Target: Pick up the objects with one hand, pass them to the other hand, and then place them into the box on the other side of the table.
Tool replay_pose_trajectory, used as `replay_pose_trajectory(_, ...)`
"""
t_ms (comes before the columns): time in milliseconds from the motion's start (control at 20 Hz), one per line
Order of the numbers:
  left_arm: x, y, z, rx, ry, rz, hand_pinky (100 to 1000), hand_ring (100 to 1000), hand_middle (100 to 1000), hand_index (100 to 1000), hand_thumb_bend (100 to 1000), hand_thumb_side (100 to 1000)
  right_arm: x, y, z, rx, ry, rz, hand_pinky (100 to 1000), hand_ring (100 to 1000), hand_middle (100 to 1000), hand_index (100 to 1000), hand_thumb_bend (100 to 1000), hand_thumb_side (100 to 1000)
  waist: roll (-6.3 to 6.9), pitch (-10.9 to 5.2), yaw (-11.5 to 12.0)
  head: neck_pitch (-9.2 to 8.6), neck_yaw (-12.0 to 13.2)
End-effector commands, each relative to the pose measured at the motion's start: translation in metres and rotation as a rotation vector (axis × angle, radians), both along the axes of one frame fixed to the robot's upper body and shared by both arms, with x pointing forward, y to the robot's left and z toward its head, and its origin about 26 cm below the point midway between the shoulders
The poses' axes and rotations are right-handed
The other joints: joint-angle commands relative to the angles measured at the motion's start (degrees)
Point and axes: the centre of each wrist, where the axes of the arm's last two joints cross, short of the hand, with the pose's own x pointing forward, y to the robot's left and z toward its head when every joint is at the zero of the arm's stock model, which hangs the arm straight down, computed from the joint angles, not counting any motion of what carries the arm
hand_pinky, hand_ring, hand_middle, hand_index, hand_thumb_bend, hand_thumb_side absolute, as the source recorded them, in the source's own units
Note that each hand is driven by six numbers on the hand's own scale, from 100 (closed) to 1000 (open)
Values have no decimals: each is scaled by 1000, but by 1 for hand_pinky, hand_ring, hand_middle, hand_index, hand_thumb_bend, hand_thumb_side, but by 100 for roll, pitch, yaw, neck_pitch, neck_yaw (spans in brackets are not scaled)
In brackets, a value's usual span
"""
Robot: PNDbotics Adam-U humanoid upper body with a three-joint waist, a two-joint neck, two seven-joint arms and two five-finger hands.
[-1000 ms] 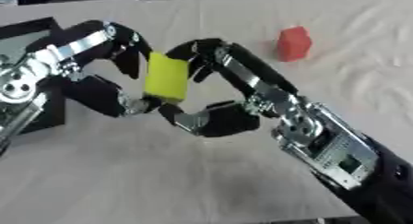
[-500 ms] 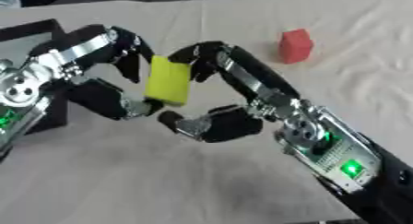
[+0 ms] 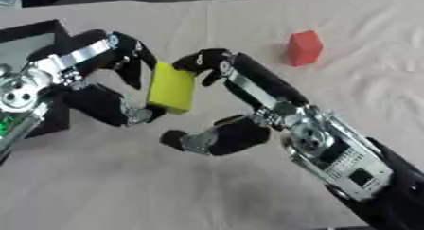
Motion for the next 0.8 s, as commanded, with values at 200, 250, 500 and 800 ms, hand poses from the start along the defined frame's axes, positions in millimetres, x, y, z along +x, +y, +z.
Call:
replay_pose_trajectory(200, -1, 8, 14, -8, -47, 9, 646, 507, 334, 349, 276, 100, -7, 3, -2, -44, -4, 7, 712, 796, 678, 844, 587, 409, -4, -83, -7, -90, 15)
replay_pose_trajectory(250, -1, 8, 14, -9, -48, 9, 644, 507, 333, 349, 277, 100, -7, 2, -2, -44, -3, 1, 711, 793, 674, 844, 588, 412, -6, -80, -8, -92, 17)
replay_pose_trajectory(500, -1, 10, 14, -5, -56, 11, 639, 505, 329, 347, 288, 100, -7, 2, -3, -43, 4, -21, 704, 783, 646, 855, 588, 424, -13, -72, -9, -117, 30)
replay_pose_trajectory(800, -1, 17, 12, 5, -71, 34, 633, 504, 326, 345, 294, 100, -5, -1, -2, -23, 4, -67, 694, 774, 633, 853, 585, 424, -18, -75, -14, -142, 35)
